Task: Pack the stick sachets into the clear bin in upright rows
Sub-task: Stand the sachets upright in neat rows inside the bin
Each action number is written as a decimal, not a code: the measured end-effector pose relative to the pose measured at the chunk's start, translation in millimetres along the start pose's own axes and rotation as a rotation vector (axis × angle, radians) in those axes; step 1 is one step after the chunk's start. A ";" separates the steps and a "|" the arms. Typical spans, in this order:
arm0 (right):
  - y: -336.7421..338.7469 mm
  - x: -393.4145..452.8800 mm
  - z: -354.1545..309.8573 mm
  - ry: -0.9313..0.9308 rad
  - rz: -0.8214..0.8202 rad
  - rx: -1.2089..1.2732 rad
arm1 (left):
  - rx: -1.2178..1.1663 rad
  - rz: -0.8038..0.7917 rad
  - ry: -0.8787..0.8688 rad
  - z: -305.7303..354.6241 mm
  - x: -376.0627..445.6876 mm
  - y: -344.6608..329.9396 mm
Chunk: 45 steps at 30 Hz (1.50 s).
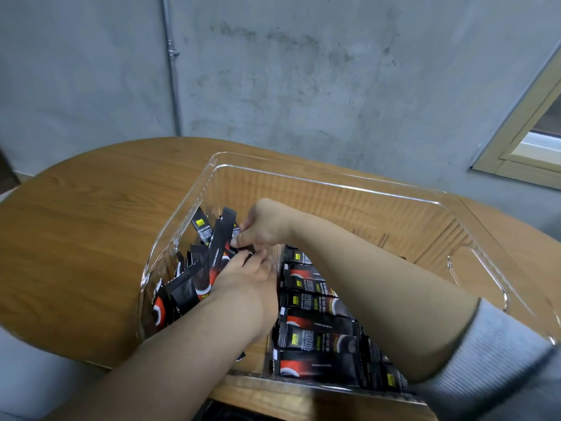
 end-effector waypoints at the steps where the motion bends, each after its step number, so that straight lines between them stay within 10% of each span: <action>1: 1.6 -1.6 0.4 0.009 0.027 0.017 | 0.007 -0.005 0.002 0.3 0.3 -0.9; 11: 61.5 -48.2 20.3 0.167 0.587 0.210 | -0.029 -0.011 0.008 0.4 -4.8 0.7; 25: 38.2 -84.3 64.3 -0.070 0.081 -0.266 | -0.037 0.013 -0.004 0.2 -5.6 0.7; 45: 23.0 -72.9 61.9 -0.226 0.150 -0.193 | -0.067 0.080 0.036 -1.7 -4.1 1.2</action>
Point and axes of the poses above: each hand's wrist, its own x-axis towards the middle knuckle, its own y-axis out of the back of the hand, z = x × y, the point moved 6 cm from there along x, towards the middle knuckle, and after that the axes turned 1 degree about -y, right-handed, at the moved point
